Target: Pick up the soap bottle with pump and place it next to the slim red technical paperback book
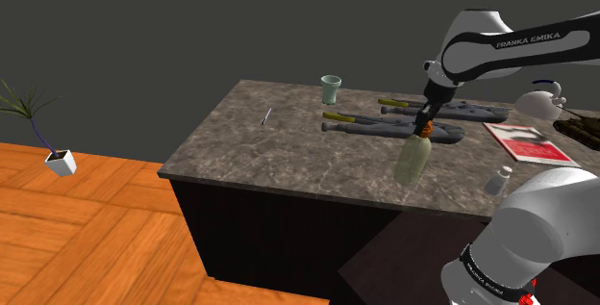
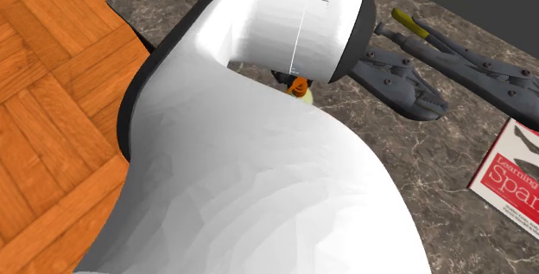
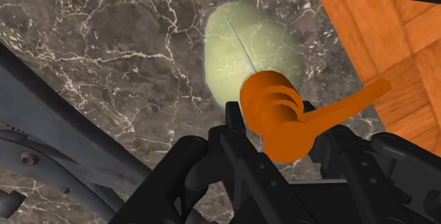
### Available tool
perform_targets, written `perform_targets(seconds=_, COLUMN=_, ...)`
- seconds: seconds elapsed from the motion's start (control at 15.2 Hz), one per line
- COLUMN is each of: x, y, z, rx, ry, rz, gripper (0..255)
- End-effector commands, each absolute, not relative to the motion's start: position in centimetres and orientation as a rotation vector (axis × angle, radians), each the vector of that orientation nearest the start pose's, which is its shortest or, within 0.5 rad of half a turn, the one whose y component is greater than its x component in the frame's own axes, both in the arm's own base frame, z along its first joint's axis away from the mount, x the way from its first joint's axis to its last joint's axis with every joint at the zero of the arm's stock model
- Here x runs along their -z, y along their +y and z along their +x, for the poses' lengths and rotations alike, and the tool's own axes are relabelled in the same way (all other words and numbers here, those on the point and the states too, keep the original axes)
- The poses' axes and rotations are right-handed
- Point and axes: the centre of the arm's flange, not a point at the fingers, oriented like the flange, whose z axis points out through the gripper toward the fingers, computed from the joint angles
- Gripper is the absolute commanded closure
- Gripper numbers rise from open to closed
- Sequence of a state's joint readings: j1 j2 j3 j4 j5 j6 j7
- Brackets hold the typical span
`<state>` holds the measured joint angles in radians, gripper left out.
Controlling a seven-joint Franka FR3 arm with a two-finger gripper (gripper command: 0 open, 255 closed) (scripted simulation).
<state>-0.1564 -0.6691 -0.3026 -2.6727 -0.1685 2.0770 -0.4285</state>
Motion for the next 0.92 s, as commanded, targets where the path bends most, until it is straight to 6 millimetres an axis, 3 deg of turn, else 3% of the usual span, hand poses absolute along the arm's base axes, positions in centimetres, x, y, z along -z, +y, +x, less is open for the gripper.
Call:
perform_targets(seconds=0.0, x=-44.6, y=-16.1, z=31.3, rx=0.106, ry=-0.164, rz=-3.125, gripper=255)
perform_targets(seconds=0.86, x=-51.4, y=-16.1, z=31.3, rx=0.106, ry=-0.164, rz=-3.125, gripper=255)
